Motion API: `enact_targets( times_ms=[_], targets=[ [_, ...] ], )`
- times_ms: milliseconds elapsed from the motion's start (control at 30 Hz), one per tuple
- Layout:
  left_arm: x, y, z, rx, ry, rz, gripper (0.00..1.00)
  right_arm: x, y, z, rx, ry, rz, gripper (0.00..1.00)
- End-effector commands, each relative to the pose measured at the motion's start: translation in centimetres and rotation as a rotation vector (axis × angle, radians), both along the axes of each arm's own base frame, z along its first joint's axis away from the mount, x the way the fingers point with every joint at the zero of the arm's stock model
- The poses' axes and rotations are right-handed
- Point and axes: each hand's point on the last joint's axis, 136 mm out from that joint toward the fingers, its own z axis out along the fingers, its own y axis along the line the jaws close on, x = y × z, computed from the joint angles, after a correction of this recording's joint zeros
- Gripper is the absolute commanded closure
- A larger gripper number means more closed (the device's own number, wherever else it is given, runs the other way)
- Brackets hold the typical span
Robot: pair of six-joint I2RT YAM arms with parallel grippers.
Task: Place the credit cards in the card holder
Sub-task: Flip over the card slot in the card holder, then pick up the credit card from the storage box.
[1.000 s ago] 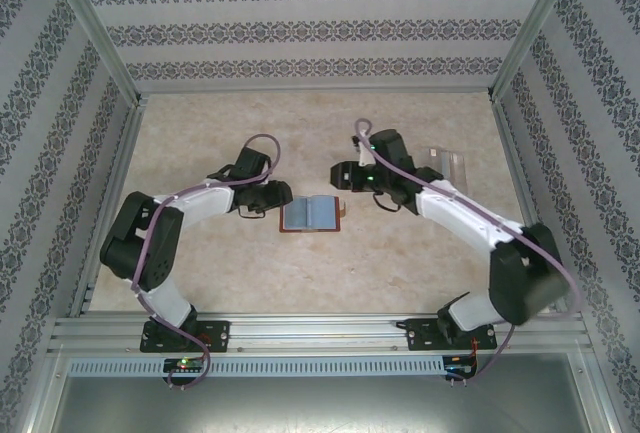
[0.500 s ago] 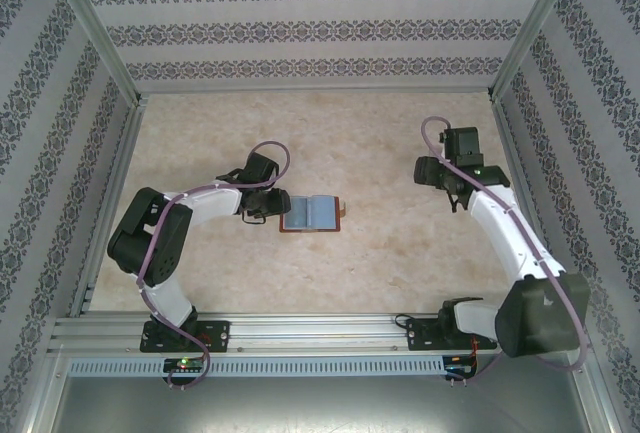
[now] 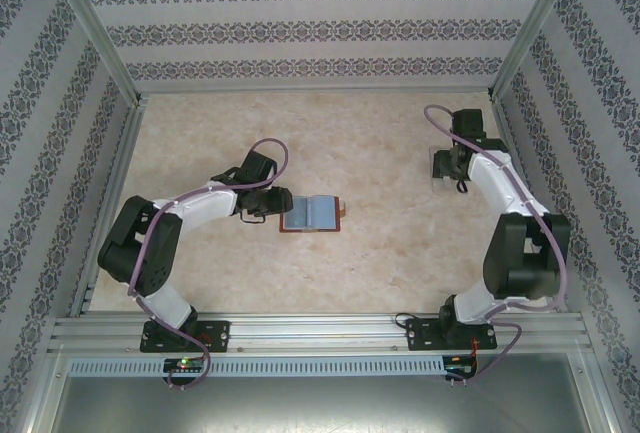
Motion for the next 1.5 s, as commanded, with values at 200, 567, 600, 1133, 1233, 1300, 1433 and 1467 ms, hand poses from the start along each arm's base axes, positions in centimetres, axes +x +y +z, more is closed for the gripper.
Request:
enact_targets(
  times_ms=[200, 567, 600, 1133, 1233, 1300, 1433, 1467],
  targets=[
    [-0.8, -0.3, 0.6, 0.002, 0.003, -0.027, 0.50, 2.7, -0.9, -1.2, -0.028, 0.065, 0.001, 0.29],
    [0.0, -0.6, 1.2, -0.003, -0.010, -0.017, 0.50, 3.2, -2.6, -3.7, -0.103, 0.135, -0.060, 0.33],
    [0.0, -0.7, 1.2, -0.008, -0.011, -0.018, 0.50, 3.2, -3.0, -3.6, -0.126, 0.140, -0.068, 0.34],
    [-0.2, -0.8, 0.9, -0.020, -0.001, -0.012, 0.50, 3.7, -3.9, -2.0, -0.226, 0.109, -0.096, 0.55],
    [-0.3, -0.7, 1.1, -0.025, -0.016, -0.009, 0.50, 3.5, -4.3, -1.7, -0.258, 0.115, -0.097, 0.60],
    [-0.2, -0.8, 1.2, -0.033, -0.022, -0.011, 0.50, 3.4, -4.2, -1.8, -0.259, 0.120, -0.092, 0.66],
    [-0.2, -0.9, 1.5, -0.036, -0.025, -0.017, 0.50, 3.4, -3.7, -2.2, -0.233, 0.127, -0.078, 0.79],
    [-0.2, -0.9, 1.5, -0.038, -0.026, -0.017, 0.50, 3.4, -3.7, -2.2, -0.229, 0.130, -0.075, 0.82]
  ],
)
